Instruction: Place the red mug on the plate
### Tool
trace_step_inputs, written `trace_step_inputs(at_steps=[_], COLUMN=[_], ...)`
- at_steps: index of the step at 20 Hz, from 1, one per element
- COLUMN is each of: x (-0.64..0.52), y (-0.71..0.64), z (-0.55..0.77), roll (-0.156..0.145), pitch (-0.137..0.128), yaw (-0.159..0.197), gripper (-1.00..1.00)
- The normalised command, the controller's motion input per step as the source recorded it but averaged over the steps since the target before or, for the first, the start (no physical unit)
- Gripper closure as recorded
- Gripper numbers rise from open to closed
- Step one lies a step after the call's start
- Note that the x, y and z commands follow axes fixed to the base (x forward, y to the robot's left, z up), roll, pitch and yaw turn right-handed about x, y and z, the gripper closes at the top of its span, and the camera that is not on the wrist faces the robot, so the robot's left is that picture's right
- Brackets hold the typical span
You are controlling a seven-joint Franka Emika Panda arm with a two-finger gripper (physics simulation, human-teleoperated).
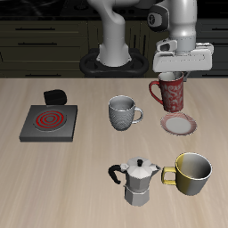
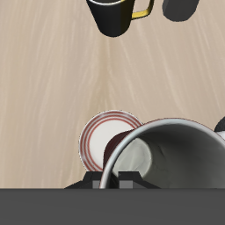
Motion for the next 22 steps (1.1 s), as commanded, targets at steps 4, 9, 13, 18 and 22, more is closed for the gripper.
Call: trace_step_inputs(at_steps=[4,9,13,18,22], x=[0.12,0.18,0.14,0.05,0.02], y=[-0.01,0.10,0.08,0.17,0.05], z=[-0.24,-0.35,-0.39,-0.40,-0.27], roll=[0.007,0.029,0.015,0.045,0.033], pitch=[0.019,0.060,0.064,0.063,0.040], yaw=[0.027,0.016,0.006,0.011,-0.004], gripper=[1.00,1.00,1.00,1.00,1.00])
